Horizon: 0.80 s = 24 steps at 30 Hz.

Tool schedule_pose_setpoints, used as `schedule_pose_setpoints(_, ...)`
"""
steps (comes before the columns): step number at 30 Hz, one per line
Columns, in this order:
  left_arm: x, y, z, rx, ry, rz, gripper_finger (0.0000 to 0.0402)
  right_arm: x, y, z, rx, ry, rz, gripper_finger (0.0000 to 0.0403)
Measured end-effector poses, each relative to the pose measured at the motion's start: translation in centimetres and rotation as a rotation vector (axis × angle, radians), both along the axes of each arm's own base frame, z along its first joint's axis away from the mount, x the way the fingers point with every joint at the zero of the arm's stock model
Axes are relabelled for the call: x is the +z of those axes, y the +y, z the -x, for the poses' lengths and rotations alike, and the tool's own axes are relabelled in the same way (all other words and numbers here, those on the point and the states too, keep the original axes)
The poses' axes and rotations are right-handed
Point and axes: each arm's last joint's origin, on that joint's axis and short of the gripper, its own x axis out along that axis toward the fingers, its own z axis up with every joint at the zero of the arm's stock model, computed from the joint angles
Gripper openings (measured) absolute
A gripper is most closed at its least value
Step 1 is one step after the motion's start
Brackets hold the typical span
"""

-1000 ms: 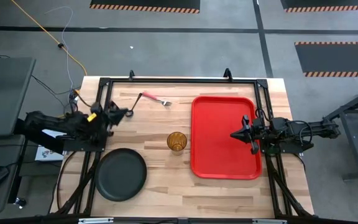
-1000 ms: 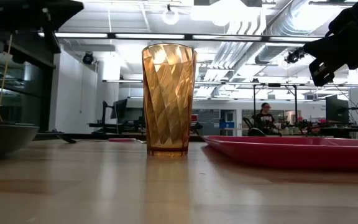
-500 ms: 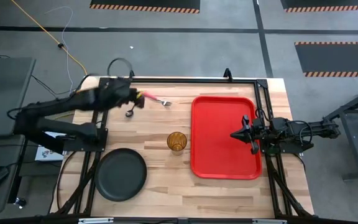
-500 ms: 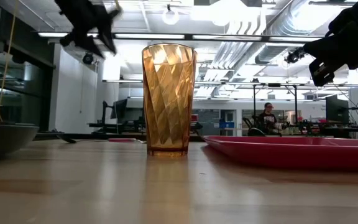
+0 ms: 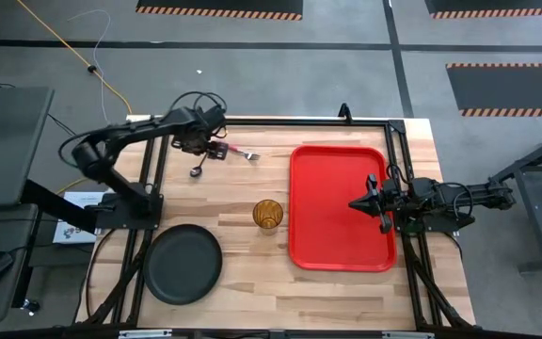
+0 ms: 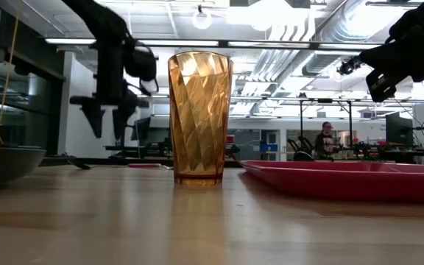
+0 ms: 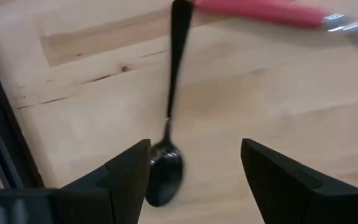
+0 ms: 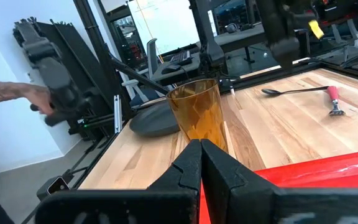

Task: Pick and place plate/cup/fork/spoon on tray
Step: Put the black spoon on the red serving tray

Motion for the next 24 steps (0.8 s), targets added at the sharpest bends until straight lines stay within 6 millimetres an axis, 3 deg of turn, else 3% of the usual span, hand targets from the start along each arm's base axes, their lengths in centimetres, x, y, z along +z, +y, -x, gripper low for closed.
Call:
schedule_pose_setpoints(8,-3.4,2.3,0.5,-0.064,0.092,0.091,0.0239,0.0,0.0,0.0,0.000,0.000,0.000,0.0000)
schedule_pose_setpoints(14,-5.1,4.5,1.0,-0.030,0.001,0.140,0.0239,0.0,0.0,0.0,0.000,0.000,0.000,0.0000)
schedule_pose_setpoints(24,-7.2,3.9,2.2,-0.048,0.028,0.188,0.0239,0.0,0.0,0.0,0.000,0.000,0.000,0.0000)
